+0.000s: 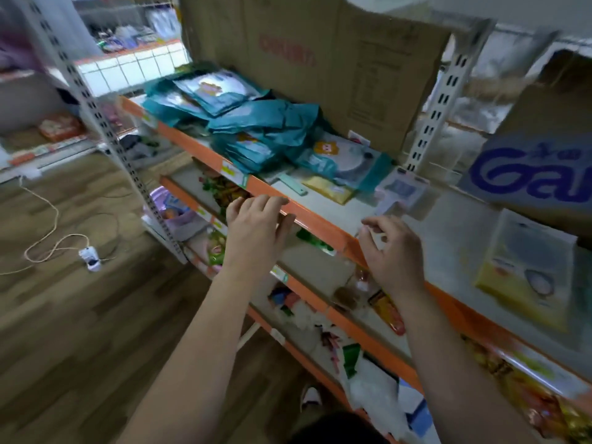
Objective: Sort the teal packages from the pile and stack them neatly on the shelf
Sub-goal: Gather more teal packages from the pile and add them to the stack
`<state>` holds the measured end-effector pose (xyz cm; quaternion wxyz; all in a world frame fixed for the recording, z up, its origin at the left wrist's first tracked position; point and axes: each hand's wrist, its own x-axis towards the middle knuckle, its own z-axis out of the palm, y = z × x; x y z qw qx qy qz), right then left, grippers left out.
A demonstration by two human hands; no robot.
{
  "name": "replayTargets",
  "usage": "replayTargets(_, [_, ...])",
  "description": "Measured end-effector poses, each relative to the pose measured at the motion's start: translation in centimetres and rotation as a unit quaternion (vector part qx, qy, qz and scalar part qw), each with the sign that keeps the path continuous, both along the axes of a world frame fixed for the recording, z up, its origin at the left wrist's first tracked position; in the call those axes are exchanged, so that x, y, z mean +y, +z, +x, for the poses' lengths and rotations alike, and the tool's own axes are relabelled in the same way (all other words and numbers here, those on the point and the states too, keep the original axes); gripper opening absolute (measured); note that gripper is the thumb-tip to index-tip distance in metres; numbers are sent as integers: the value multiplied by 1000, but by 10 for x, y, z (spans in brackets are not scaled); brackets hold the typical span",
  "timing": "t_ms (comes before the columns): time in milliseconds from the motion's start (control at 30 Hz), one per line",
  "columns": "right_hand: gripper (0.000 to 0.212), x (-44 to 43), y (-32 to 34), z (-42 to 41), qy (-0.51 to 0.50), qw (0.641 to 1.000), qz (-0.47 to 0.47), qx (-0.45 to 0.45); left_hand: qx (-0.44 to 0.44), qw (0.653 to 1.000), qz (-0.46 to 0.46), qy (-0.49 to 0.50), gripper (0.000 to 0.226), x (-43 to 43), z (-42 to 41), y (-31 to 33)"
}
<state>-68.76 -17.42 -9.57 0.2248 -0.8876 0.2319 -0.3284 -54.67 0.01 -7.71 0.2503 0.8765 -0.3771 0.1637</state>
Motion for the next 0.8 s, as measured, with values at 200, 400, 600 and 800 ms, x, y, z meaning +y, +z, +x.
replayTargets(200, [19, 5, -6, 97, 18, 999, 25, -25, -5, 1000, 7, 28, 25, 18, 76, -5])
replayTargets(400, [16, -13, 3, 203, 7, 997, 33, -72, -4, 999, 35, 32, 32, 11, 174, 5])
replayTargets(600, [16, -38, 14, 290, -13, 998, 16, -67, 2, 999, 8, 33, 29, -7, 261, 12])
replayTargets(800, [20, -46, 22, 350, 1, 998, 38, -48, 27, 999, 0, 40, 30, -12, 325, 6])
